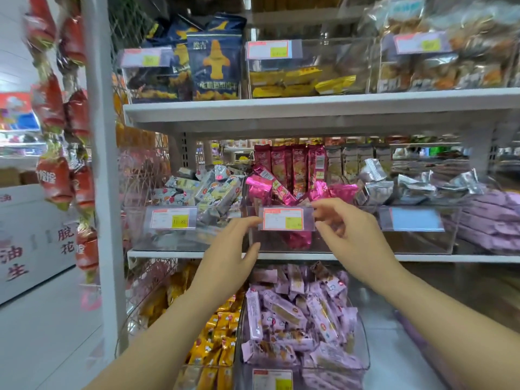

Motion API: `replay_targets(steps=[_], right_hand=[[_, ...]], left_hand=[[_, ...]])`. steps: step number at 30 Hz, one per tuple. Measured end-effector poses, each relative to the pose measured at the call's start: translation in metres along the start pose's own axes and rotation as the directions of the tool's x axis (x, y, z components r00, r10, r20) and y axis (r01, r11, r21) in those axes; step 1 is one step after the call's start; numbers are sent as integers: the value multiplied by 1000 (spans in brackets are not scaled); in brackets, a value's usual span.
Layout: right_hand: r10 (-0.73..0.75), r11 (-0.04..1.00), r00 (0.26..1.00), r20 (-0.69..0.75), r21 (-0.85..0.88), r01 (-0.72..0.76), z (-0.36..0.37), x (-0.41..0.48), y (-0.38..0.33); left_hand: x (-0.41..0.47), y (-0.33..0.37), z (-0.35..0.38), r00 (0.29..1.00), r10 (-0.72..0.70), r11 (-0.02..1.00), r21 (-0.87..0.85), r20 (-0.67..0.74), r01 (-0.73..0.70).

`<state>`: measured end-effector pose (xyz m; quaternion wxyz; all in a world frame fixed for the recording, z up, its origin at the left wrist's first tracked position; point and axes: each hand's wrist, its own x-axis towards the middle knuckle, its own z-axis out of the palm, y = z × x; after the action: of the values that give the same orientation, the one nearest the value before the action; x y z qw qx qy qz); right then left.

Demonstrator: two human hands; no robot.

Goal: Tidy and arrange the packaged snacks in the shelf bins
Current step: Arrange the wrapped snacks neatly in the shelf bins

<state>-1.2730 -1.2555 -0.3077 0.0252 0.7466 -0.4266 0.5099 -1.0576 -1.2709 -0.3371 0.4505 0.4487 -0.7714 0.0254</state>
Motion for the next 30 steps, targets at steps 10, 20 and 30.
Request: replay_targets(steps=[10, 20, 30], right_hand=[[133, 990, 892, 431, -11, -141, 71, -70, 57], [147, 985, 655, 741, -51, -164, 134, -95, 83], [180, 954, 885, 430, 143, -264, 124, -88, 88]], left_hand=[[-68, -58, 57, 909, -158, 984, 137, 387, 113], [-91, -84, 77, 809, -156, 909, 402, 566, -106], [-75, -98, 80, 908, -141, 980, 185, 395, 72]])
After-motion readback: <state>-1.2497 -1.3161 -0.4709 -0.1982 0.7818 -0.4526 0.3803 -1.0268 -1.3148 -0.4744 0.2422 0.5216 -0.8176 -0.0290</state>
